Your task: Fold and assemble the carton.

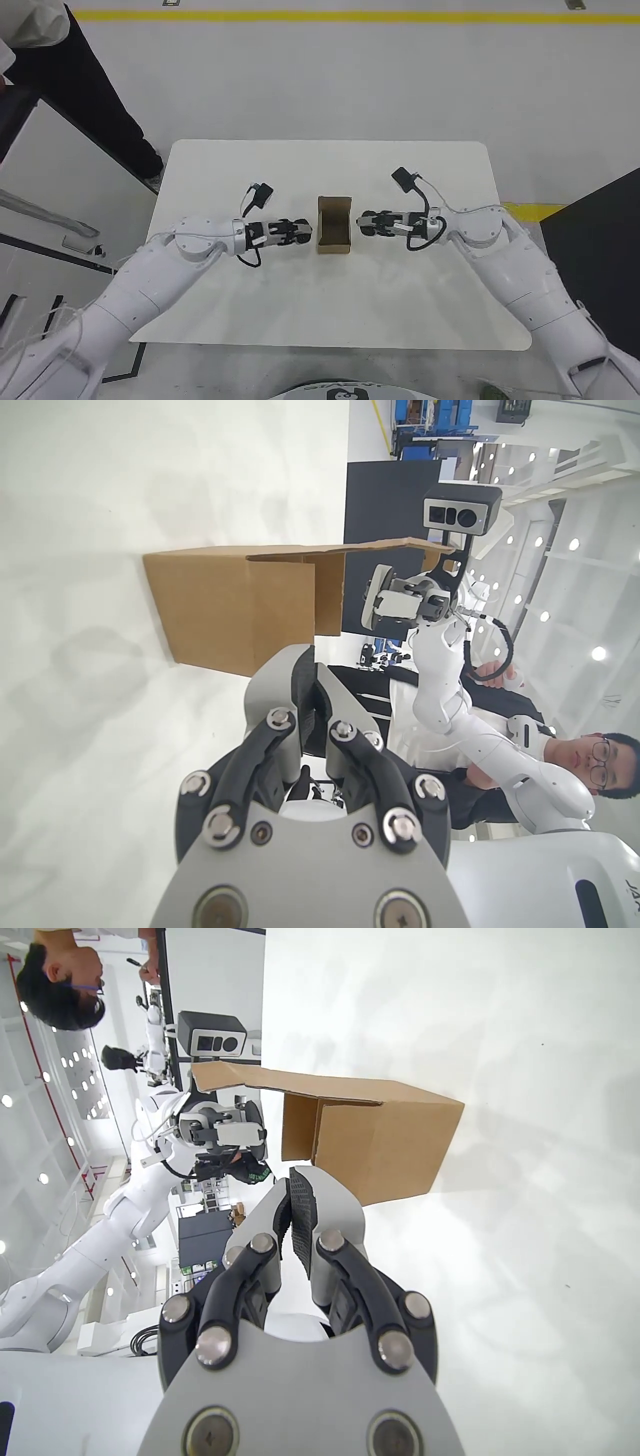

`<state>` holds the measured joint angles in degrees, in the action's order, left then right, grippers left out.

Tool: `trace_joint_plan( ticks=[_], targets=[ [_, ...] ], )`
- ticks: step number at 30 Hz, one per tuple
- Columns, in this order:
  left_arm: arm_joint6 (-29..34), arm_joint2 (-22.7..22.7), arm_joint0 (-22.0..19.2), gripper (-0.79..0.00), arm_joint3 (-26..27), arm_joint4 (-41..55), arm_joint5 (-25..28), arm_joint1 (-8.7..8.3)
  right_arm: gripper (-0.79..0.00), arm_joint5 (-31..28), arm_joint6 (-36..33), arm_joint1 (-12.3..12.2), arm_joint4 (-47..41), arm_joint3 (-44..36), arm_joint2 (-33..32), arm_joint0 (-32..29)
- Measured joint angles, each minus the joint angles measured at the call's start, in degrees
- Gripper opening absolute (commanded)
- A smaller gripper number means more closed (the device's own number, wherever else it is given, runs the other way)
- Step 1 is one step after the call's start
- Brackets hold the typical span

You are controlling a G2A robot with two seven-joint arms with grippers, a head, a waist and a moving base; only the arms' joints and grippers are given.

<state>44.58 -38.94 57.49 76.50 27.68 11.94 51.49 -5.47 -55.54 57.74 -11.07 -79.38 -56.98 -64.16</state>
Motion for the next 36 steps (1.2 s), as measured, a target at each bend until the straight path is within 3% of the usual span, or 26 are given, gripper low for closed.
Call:
trace_joint_plan(
  ticks=[9, 20, 36],
  targets=[
    [-1.9, -0.1, 1.1, -0.785, 0.3, -0.4, 0.6, 0.84, -0.785, 1.7, 3.5, 0.7, 1.5, -0.1, 1.7, -0.2],
    [-2.0, 0.8, -0.7, -0.785, -2.9, -2.1, 2.1, 3.31, -0.785, 4.3, 7.7, 3.0, 0.5, 3.4, 5.9, 2.8],
    [0.4, 2.5, -2.8, -0.785, -6.7, -4.1, 2.9, 6.72, -0.785, 6.1, 8.5, 5.0, 2.4, 5.4, 9.2, 5.6]
  ],
)
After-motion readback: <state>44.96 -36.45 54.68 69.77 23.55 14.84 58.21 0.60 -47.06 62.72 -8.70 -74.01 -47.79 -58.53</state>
